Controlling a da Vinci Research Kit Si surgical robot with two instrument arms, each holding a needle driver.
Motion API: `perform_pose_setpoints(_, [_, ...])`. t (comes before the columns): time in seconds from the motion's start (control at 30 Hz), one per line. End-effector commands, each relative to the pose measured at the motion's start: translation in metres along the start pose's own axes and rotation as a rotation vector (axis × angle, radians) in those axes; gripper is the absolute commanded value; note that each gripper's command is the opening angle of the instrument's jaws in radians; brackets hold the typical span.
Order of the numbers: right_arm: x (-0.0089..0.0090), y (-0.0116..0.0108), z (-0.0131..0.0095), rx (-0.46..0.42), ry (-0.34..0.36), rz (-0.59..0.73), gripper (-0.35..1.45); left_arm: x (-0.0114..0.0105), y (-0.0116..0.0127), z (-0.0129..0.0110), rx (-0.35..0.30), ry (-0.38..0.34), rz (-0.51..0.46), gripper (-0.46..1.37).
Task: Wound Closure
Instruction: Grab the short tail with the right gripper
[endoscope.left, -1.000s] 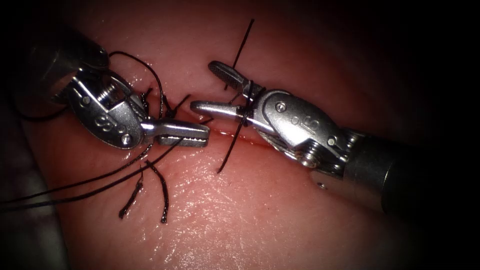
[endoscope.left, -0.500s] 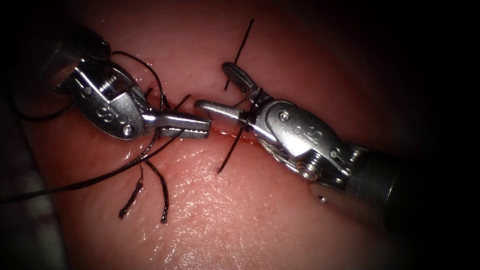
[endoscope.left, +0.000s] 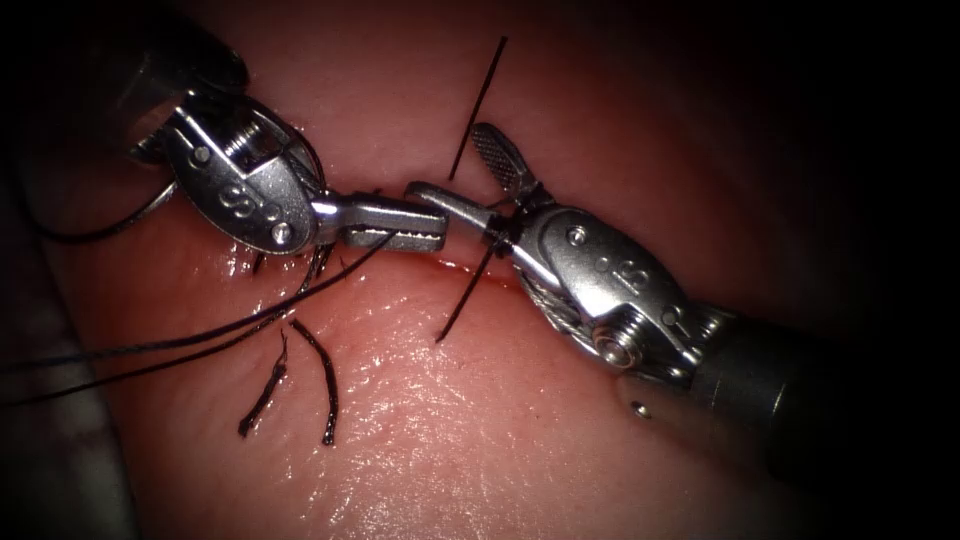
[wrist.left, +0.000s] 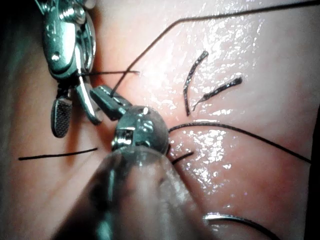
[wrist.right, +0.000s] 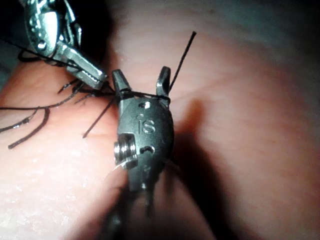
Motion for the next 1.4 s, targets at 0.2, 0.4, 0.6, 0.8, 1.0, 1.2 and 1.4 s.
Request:
perform_pose_setpoints(0.2, [-0.0002, 0.0014, 0.0003, -0.036, -0.016, 0.047, 1.11, -0.0002, -0.0002, 0.0007, -0.011, 0.006, 0.004, -0.35])
perform_pose_setpoints(0.4, [-0.0005, 0.0024, 0.0013, -0.052, -0.031, 0.067, 1.15, -0.0002, -0.0004, 0.0014, -0.013, 0.012, 0.002, -0.35])
perform_pose_setpoints(0.6, [-0.0007, 0.0036, 0.0027, -0.073, -0.037, 0.076, 1.27, -0.0006, -0.0007, 0.0016, -0.011, 0.015, 0.002, -0.35])
perform_pose_setpoints(0.8, [-0.0011, 0.004, 0.004, -0.06, -0.046, 0.088, 1.21, -0.0011, -0.0009, 0.0018, -0.011, 0.016, 0.002, -0.35])
perform_pose_setpoints(1.0, [-0.0013, 0.0038, 0.0058, -0.045, -0.047, 0.096, 1.17, -0.0011, -0.0009, 0.0019, -0.011, 0.015, 0.002, -0.35])
perform_pose_setpoints(1.2, [-0.0015, 0.0035, 0.0074, -0.027, -0.049, 0.1, 1.09, -0.0011, -0.0008, 0.0018, -0.011, 0.015, 0.002, -0.35])
perform_pose_setpoints(1.4, [-0.0013, 0.0034, 0.0079, -0.015, -0.052, 0.104, 0.5, -0.0011, -0.0008, 0.0017, -0.011, 0.015, 0.003, -0.35])
